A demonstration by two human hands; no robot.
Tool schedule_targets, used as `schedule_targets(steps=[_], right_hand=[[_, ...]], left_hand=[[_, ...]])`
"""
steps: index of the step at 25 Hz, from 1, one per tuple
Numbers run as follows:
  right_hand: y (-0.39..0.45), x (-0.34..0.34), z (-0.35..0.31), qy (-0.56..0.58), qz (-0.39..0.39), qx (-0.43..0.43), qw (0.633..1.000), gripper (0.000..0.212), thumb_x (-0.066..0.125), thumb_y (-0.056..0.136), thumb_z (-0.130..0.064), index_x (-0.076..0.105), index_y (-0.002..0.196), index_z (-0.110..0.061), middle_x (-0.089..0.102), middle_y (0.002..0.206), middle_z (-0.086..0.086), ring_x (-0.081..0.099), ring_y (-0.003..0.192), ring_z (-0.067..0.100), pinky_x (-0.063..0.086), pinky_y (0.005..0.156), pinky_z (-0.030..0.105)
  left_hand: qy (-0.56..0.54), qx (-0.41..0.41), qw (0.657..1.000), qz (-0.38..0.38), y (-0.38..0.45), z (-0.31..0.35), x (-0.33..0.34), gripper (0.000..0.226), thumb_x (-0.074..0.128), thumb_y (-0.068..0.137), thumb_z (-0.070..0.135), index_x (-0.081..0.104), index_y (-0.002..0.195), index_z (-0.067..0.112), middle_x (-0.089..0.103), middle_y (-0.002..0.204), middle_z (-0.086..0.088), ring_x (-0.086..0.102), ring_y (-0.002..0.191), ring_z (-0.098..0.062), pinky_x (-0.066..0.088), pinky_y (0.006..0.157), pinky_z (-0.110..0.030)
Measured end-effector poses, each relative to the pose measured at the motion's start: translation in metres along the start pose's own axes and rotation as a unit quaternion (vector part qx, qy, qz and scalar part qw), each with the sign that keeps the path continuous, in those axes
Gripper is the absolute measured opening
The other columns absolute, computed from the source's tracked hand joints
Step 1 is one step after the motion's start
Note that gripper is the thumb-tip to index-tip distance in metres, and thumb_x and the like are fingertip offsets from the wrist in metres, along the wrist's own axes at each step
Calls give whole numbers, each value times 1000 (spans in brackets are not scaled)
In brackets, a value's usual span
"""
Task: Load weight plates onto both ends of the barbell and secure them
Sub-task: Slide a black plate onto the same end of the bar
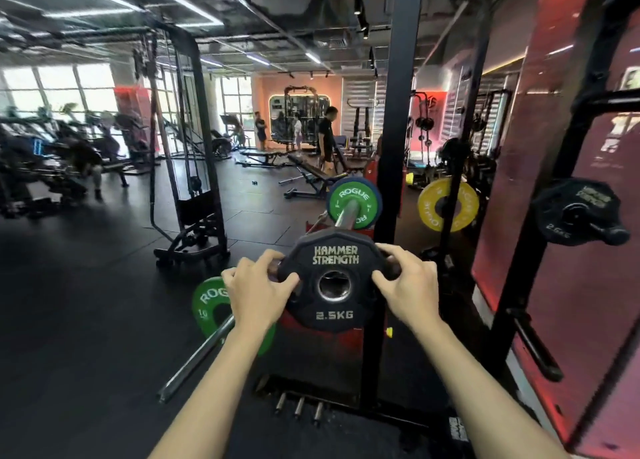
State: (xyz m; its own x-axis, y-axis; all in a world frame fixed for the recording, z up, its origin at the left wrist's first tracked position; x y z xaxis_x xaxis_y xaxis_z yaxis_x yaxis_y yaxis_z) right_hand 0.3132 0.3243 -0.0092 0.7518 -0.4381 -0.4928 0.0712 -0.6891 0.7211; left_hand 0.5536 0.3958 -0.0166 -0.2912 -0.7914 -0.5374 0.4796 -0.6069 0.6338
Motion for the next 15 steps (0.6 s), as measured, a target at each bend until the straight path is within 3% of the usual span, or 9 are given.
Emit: schedule_targets(steps=[7, 11, 15], right_hand=[[15, 33, -10, -66, 39, 34, 996, 45, 76, 74, -23, 66, 118, -30, 67, 85, -7, 63, 89, 15, 34, 85, 35], [6, 43, -2, -104, 51, 47, 992, 46, 75, 75, -21, 64, 119, -28, 67, 89, -6, 63, 91, 16, 34, 85, 37], [9, 56, 1, -147, 65, 45, 986, 45, 72, 79, -21, 61, 122, -26, 65, 92, -4, 59, 91, 21, 36, 81, 41]], left_hand=[[-41, 60, 996, -57, 63, -28, 30, 23, 73, 75, 45, 65, 94, 35, 61, 76, 13, 55, 86, -16, 20, 82, -30], [-51, 88, 992, -76, 64, -40, 57, 26, 73, 75, 46, 61, 96, 36, 60, 79, 10, 54, 87, -21, 21, 83, -31], [-76, 62, 989, -109, 76, -46, 77, 26, 67, 80, 48, 59, 102, 38, 63, 89, 4, 52, 97, -27, 28, 90, -35]])
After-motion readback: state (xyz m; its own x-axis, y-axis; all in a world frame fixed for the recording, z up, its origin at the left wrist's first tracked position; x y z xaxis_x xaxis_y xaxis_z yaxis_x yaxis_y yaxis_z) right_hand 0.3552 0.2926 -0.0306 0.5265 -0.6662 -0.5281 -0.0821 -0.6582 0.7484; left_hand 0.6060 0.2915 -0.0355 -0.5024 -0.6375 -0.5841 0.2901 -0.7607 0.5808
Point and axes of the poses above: each hand's wrist, its own y-axis towards the middle knuckle, its own x-axis out of the palm, z = x × y, the point moved 2 cm from there along y, towards the middle knuckle
